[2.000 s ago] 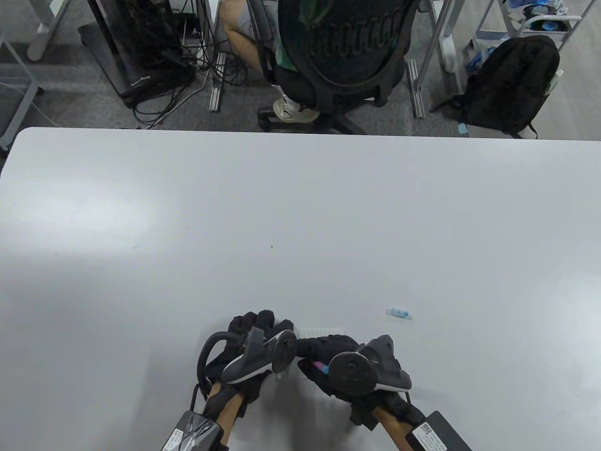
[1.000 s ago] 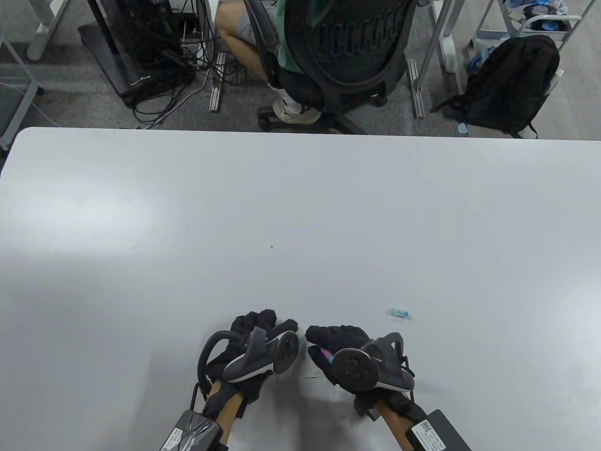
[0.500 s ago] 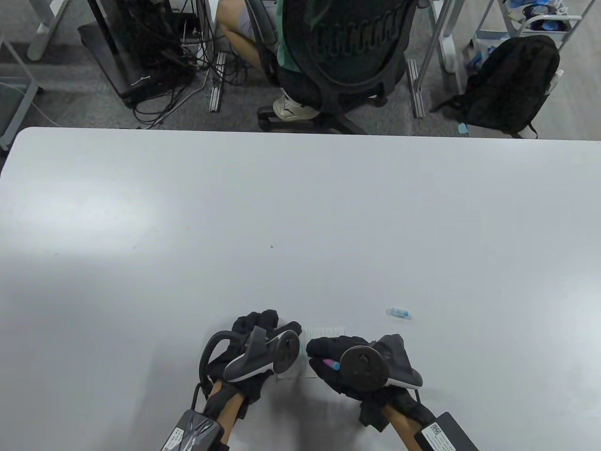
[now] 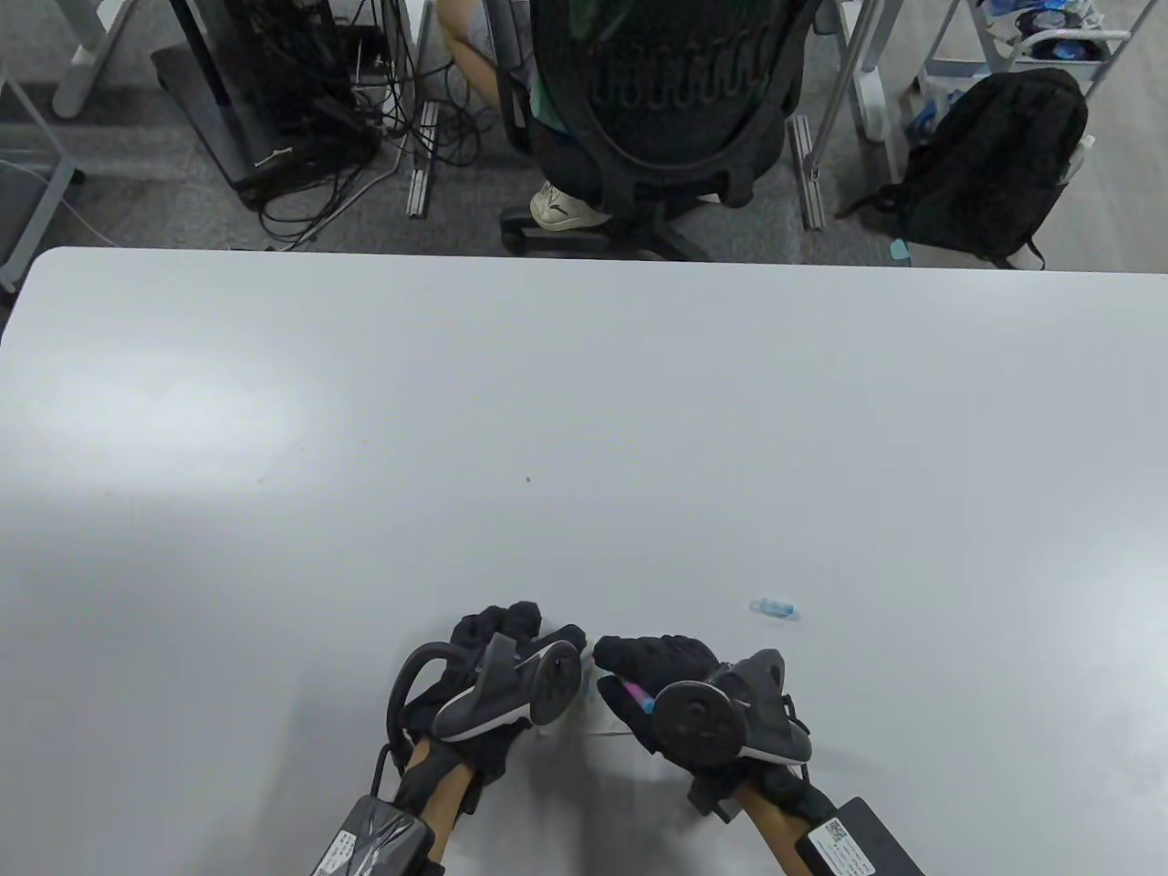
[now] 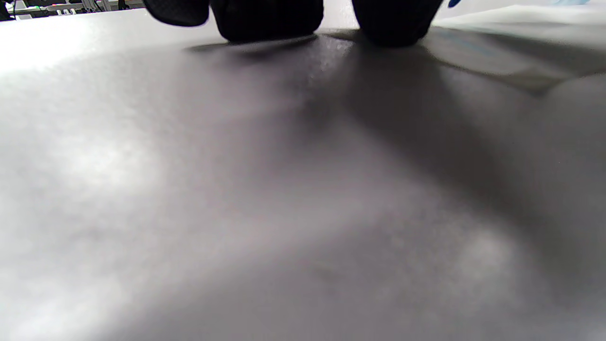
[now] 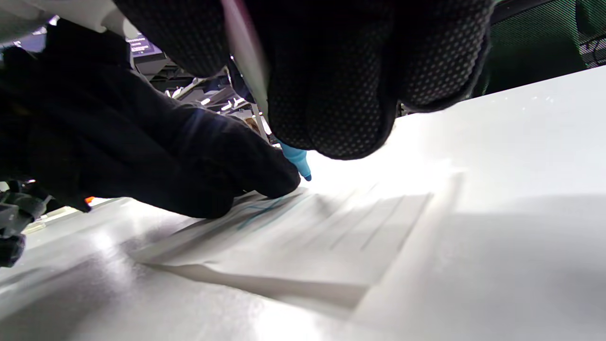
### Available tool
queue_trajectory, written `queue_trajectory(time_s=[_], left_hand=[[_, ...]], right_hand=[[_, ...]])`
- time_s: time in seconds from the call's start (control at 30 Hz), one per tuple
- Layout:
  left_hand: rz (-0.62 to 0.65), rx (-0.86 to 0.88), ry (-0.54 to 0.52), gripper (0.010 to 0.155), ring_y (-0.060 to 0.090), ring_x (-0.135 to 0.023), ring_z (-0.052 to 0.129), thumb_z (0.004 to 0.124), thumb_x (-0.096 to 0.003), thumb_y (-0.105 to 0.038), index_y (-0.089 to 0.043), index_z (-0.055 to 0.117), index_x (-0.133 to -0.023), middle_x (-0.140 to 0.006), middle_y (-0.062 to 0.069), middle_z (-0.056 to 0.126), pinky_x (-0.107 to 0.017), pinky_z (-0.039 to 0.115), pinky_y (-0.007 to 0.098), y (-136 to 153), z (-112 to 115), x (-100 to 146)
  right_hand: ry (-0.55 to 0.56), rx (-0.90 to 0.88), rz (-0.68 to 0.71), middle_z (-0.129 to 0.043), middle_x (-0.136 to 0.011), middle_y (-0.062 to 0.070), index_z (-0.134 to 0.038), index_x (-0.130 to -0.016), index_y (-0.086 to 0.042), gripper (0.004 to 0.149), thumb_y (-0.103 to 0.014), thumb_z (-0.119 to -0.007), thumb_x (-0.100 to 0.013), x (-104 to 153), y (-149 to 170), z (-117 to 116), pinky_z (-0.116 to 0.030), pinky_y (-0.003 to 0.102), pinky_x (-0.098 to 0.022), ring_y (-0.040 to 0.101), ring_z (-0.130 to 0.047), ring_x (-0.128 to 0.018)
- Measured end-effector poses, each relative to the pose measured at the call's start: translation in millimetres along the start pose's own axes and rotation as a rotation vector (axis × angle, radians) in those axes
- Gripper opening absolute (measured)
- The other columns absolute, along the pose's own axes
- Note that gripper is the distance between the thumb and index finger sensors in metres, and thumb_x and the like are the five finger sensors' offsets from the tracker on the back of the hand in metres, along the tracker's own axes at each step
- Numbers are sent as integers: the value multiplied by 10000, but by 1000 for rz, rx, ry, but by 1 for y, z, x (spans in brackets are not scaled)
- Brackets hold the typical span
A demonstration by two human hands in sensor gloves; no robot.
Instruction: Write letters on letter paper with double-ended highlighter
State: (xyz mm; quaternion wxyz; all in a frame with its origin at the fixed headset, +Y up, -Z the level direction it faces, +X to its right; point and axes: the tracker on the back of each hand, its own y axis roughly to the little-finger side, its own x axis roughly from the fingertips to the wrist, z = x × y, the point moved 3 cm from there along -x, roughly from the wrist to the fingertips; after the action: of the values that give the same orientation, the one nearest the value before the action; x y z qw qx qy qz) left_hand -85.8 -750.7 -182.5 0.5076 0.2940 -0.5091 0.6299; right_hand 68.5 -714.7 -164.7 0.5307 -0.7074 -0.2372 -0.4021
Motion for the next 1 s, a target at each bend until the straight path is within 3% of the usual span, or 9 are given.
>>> queue_trajectory(time_s=[0.33,0.57,1.0], left_hand=[[-2,1,1,511,316,-1055,559,669,-604,-407,-478,495,-1080,-1183,75,468,-818,540,583,0,0,0],[-4,0,2,510,316,-1056,557,670,-605,-408,-479,496,-1079,-1182,75,470,-817,541,582,0,0,0],[-8,1,2,508,312,-1056,557,669,-604,-414,-483,496,-1076,-1183,71,467,-816,543,581,0,0,0]], right_hand=[[1,41,-31,-946,-757,233,-760,-934,-99,489,-397,-673,-555,1,6,1,-778,602,-549,365,-989,-600],[-46,-14,38,-947,-772,208,-758,-935,-129,485,-410,-670,-550,10,-3,-2,-779,589,-568,347,-990,-618],[-57,14,47,-969,-728,216,-785,-911,-104,481,-405,-671,-553,21,-4,4,-794,592,-541,350,-1005,-573]])
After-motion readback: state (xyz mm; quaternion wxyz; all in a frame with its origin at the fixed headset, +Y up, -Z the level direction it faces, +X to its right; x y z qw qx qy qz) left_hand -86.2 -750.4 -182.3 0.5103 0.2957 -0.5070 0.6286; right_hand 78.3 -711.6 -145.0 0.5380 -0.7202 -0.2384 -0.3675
